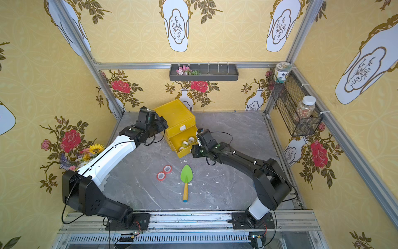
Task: Place the transparent tape into the drawer according to color
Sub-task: Close the drawer in the storage box.
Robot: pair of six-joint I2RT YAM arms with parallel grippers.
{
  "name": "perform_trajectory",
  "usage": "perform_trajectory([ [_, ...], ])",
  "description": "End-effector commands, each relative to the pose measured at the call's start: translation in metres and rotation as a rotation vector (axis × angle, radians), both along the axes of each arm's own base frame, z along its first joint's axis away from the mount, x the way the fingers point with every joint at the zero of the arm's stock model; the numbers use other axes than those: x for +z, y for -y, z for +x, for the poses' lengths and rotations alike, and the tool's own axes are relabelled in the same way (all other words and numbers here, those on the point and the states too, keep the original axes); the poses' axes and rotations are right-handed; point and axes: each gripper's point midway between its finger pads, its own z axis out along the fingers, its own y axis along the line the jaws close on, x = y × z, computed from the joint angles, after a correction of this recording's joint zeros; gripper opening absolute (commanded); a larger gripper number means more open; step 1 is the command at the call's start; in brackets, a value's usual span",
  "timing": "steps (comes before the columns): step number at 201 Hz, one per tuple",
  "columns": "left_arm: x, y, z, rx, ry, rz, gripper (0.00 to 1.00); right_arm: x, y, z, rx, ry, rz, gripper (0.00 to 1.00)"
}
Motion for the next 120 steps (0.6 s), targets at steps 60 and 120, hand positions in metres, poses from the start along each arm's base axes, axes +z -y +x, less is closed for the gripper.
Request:
perform_trajectory([
  [60,-0.031,0.002,0.006,-0.028,-0.070,0.058,0.81,0.012,-0.046,0.072,0.006,0.125,0.151,0.58],
  [120,-0.055,0.007,0.003,-0.052,-0.128,0.060,0.80,0.001,-0.068,0.105,-0.042,0.170,0.250,0.59],
])
